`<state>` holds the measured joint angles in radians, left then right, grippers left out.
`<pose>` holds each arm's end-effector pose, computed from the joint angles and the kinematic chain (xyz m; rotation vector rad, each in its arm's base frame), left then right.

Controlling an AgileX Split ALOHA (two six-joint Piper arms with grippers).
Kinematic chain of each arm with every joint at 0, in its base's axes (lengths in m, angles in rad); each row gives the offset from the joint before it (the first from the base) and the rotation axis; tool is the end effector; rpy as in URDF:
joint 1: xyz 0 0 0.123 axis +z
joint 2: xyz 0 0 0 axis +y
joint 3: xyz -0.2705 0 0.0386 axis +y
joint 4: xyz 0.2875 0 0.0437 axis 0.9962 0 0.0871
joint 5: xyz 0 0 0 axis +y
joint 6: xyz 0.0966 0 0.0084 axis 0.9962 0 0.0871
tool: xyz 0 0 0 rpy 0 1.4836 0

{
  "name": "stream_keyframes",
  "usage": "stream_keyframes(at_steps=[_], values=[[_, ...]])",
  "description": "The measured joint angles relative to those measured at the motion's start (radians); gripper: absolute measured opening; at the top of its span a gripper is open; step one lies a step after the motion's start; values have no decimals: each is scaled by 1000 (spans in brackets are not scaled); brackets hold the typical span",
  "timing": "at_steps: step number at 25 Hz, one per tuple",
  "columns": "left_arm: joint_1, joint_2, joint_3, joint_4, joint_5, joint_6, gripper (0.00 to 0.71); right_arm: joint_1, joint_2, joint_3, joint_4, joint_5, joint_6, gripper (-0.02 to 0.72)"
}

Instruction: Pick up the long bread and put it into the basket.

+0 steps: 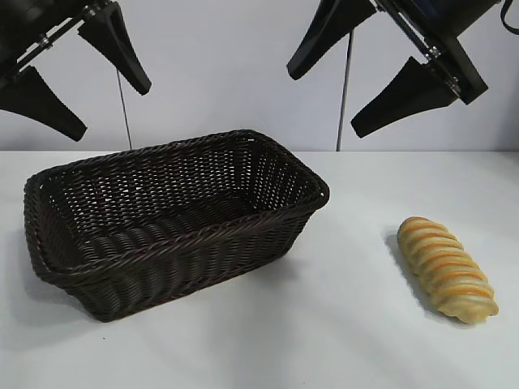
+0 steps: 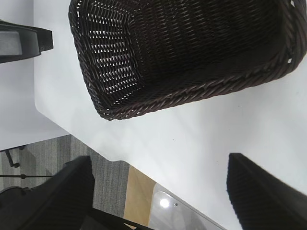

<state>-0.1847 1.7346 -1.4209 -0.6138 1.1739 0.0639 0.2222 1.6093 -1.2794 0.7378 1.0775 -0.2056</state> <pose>0.3731 -0.1221 0.2568 0.0780 2.8814 -0.8817 0.3429 0.1364 0.2676 -0.2043 2.7328 0.9895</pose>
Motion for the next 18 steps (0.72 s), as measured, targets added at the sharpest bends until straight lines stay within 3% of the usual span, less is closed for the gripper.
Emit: stream_keyframes(at_steps=[9, 14, 18], values=[[13, -99, -47, 467, 56, -296, 570, 0, 0, 0, 0, 0, 0, 538], [14, -102, 16, 497, 50, -357, 570, 0, 0, 0, 0, -1, 0, 538], [14, -102, 140, 492, -45, -394, 570, 0, 0, 0, 0, -1, 0, 538]])
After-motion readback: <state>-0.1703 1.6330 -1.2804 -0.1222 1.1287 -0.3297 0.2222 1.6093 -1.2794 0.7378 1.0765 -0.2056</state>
